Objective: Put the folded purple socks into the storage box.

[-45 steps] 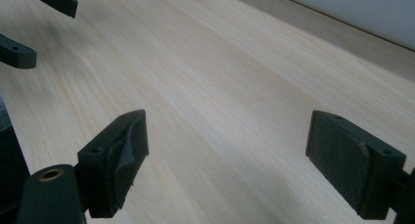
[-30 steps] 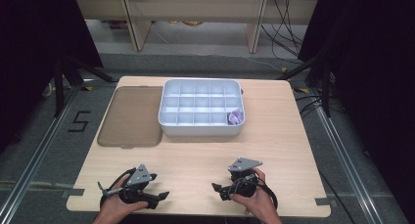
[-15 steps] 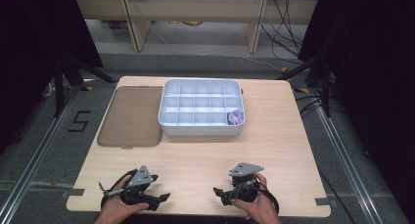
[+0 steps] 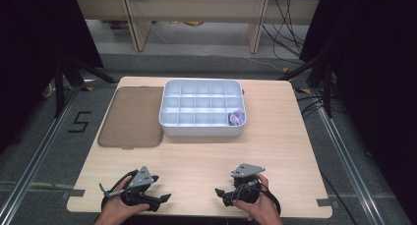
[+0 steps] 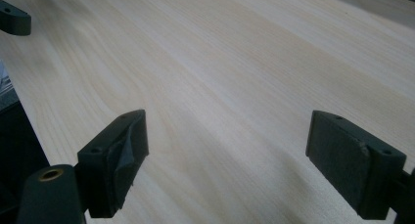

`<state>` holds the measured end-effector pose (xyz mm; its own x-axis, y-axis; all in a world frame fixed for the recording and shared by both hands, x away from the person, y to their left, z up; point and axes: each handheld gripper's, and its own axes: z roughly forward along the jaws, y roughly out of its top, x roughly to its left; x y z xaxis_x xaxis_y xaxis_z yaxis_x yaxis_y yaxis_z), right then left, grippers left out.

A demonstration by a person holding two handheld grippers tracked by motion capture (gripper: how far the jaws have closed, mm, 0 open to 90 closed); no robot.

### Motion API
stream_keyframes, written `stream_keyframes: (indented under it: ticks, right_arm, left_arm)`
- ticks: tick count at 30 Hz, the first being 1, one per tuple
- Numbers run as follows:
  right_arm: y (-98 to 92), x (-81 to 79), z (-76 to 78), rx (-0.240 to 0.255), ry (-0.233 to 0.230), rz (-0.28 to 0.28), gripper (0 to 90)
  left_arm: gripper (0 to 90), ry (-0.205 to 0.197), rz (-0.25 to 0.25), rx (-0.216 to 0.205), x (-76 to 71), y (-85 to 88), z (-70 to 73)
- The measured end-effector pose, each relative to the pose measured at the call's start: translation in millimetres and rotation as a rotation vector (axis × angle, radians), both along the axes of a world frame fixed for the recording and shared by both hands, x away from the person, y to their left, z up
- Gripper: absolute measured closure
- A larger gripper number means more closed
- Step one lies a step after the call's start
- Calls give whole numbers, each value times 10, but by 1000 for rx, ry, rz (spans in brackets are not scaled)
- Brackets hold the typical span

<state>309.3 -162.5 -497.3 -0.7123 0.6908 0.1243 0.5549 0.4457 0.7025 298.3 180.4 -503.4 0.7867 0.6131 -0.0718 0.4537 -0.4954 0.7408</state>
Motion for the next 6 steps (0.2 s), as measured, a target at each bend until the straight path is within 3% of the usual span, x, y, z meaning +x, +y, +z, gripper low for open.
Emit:
stream_keyframes:
  ticks: [4, 6]
  right_arm:
    - [-10, 22, -11, -2, -13, 23, 164]
    - [-15, 15, -10, -6, -6, 2, 164]
  left_arm:
    - [226, 3, 5, -10, 0, -6, -6]
    - [226, -6, 5, 12, 10, 8, -3]
